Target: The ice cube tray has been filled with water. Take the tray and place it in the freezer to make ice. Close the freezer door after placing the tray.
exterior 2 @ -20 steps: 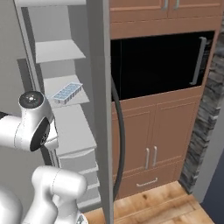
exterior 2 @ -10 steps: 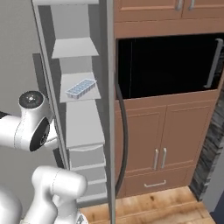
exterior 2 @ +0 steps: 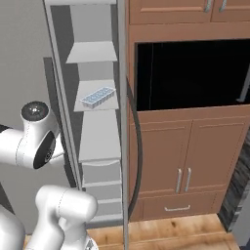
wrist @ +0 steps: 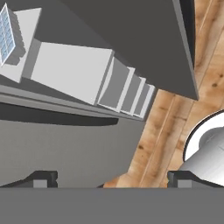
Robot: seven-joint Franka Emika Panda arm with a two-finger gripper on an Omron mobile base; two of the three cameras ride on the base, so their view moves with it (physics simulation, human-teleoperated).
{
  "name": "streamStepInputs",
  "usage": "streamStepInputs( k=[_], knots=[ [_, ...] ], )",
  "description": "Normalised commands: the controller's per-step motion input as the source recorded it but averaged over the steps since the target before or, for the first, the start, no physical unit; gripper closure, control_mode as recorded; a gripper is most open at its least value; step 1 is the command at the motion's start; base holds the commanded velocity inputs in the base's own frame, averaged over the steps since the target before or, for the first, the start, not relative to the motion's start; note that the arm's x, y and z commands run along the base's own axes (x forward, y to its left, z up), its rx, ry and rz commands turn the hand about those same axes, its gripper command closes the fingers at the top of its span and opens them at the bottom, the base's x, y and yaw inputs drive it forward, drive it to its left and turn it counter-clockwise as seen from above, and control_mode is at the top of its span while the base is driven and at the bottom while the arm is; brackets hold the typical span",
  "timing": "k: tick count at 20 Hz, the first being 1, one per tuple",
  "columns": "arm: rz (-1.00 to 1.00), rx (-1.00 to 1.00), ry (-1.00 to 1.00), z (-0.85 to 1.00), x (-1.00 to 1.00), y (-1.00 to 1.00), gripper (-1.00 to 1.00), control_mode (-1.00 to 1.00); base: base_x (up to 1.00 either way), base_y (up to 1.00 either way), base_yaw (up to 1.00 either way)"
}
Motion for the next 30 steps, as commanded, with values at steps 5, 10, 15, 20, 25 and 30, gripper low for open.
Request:
streamStepInputs(
  k=[5,10,15,20,25,30],
  knots=[
    [0.0,0.0,0.0,0.0,0.0,0.0,-1.0,1.0,0.0,-0.21,0.13],
    [0.0,0.0,0.0,0.0,0.0,0.0,-1.0,1.0,0.0,-0.48,0.16],
    [0.0,0.0,0.0,0.0,0.0,0.0,-1.0,1.0,0.0,-0.48,0.16],
    [0.0,0.0,0.0,0.0,0.0,0.0,-1.0,1.0,0.0,-0.15,0.17],
    [0.06,-0.02,0.0,0.0,0.0,0.0,-1.0,-1.0,0.0,0.0,0.06],
    [0.02,-0.02,0.0,-0.01,0.0,0.0,-1.0,-1.0,0.0,0.0,0.0]
  ],
)
